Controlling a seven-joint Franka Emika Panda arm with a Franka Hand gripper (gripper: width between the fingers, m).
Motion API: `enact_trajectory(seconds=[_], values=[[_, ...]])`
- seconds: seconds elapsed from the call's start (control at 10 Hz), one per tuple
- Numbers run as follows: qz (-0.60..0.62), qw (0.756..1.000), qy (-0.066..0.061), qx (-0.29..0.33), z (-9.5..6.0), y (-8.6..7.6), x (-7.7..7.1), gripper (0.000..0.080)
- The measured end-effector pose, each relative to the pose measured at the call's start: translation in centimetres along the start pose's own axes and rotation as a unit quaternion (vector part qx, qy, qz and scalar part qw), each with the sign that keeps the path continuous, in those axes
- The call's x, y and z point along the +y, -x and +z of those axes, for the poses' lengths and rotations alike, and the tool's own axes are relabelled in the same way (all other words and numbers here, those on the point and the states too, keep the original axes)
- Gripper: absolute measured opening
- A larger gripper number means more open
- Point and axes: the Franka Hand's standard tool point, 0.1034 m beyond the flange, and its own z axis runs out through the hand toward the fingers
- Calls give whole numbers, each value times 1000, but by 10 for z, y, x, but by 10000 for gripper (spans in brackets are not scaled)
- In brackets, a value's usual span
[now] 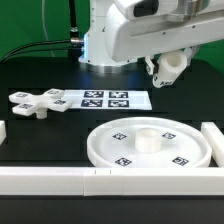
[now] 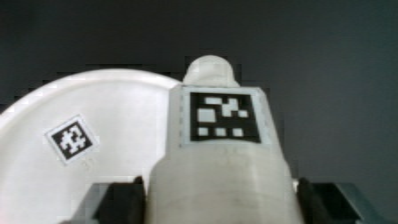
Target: Assemble round table
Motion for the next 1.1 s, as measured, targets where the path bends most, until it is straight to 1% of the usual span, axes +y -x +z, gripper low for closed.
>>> enact_trajectory(seconds=[0.1,0.2,0.3,0.4,0.5,0.6,0.7,0.8,0.9,1.0,1.1], values=[[2,1000,3,21,0,0,1,407],[0,998,9,62,-2,-8,4,407],[-18,994,17,104,-5,-12,12,407],[-50,989,24,140,-11,-17,21,407],[-44,983,32,175,-12,-21,25,407],[-46,978,38,198,-10,-21,28,407],[-46,969,50,238,-11,-24,34,407],[-43,963,54,262,-11,-27,40,407],[-32,954,56,293,-12,-36,55,407],[-31,950,61,305,-14,-43,61,407],[-34,951,59,301,-13,-42,58,407]])
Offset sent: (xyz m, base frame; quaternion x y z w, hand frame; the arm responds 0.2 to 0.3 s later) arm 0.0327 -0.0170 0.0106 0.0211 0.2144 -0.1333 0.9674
